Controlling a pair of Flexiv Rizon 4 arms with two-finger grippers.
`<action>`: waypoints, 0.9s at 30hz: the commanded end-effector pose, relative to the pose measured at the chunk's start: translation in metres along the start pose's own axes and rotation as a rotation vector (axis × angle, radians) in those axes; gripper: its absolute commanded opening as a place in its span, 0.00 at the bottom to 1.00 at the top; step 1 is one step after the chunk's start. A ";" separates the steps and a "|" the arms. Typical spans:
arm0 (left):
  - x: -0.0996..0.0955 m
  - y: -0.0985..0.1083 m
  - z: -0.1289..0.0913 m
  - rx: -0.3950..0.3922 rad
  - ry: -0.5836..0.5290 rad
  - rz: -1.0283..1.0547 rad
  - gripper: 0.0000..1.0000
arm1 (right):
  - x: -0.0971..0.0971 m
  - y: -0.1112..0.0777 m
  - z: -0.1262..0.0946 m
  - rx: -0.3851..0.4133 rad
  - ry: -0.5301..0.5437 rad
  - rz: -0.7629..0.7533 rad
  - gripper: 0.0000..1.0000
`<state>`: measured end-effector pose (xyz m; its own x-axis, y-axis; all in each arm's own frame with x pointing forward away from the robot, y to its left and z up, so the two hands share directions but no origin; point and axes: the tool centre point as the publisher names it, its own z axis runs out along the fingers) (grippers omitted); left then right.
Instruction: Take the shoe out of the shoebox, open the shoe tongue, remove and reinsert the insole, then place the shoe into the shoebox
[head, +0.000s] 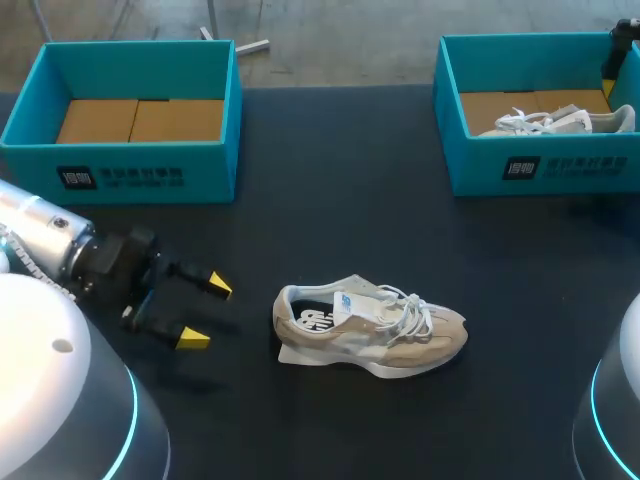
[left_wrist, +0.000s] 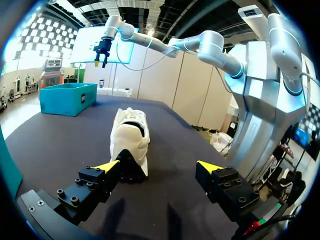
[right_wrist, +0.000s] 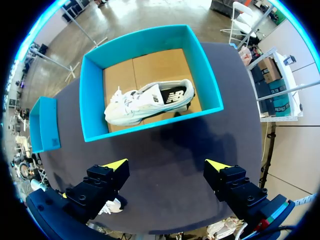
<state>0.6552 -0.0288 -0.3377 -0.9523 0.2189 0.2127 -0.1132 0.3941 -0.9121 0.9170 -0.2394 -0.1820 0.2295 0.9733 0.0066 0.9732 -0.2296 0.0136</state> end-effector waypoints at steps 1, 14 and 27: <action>-0.009 0.009 0.011 0.011 0.011 -0.004 1.00 | 0.000 0.000 0.000 -0.001 0.001 0.000 1.00; -0.012 0.012 0.022 0.034 0.031 -0.029 1.00 | 0.000 0.000 0.000 -0.001 0.001 0.000 1.00; -0.013 0.014 0.024 0.044 0.022 -0.031 1.00 | 0.000 0.000 0.000 -0.001 0.001 0.000 1.00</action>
<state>0.6608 -0.0463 -0.3587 -0.9396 0.2344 0.2496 -0.1522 0.3670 -0.9177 0.9170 -0.2393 -0.1820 0.2294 0.9733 0.0066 0.9732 -0.2295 0.0136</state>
